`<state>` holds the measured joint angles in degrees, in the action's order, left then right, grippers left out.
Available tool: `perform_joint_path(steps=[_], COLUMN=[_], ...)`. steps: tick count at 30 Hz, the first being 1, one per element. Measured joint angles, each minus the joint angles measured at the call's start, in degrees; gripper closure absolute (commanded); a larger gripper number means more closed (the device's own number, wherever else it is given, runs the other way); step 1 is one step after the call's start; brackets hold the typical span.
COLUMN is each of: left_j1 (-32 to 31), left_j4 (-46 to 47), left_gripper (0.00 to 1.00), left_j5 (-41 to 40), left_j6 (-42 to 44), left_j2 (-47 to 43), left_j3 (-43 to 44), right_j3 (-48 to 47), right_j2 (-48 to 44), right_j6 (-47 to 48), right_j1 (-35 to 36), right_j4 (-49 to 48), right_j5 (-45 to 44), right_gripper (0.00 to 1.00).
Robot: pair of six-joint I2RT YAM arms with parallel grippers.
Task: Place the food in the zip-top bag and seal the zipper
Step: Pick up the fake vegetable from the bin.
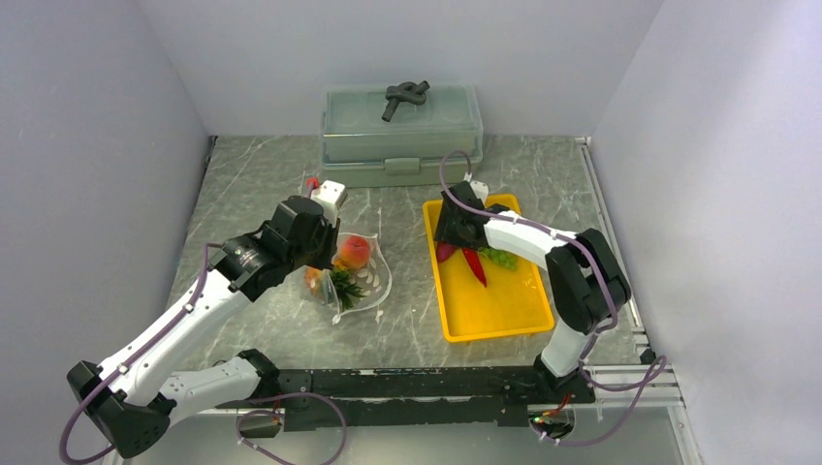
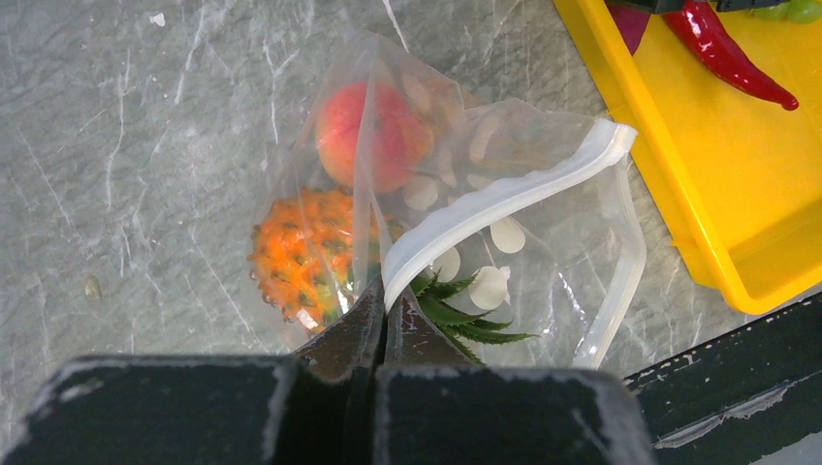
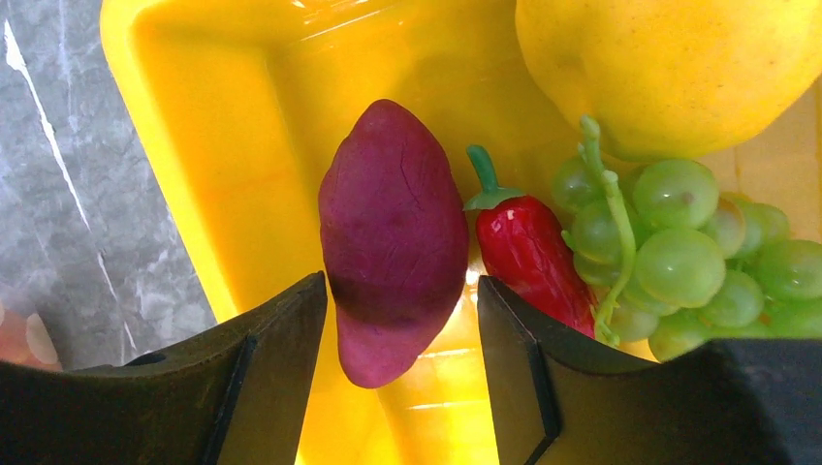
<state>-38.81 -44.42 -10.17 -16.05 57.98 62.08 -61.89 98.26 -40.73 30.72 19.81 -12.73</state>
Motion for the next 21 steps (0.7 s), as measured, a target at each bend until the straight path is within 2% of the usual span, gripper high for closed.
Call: perform_joint_path(steps=[6, 13, 21], left_j1=[0.0, 0.0, 0.0], left_j4=[0.0, 0.0, 0.0], left_gripper=[1.0, 1.0, 1.0], left_j5=[-0.2, -0.2, -0.2], left_j6=[0.3, 0.3, 0.3], left_j2=[0.0, 0.0, 0.0], left_j3=[0.0, 0.0, 0.0], right_j3=[0.0, -0.3, -0.3], right_j2=[1.9, 2.5, 0.0], right_j6=[0.0, 0.0, 0.1], right_j1=[0.0, 0.0, 0.0], right_j4=[-1.0, -1.0, 0.2], right_j5=[0.7, 0.8, 0.2], right_gripper=[0.42, 0.67, 0.74])
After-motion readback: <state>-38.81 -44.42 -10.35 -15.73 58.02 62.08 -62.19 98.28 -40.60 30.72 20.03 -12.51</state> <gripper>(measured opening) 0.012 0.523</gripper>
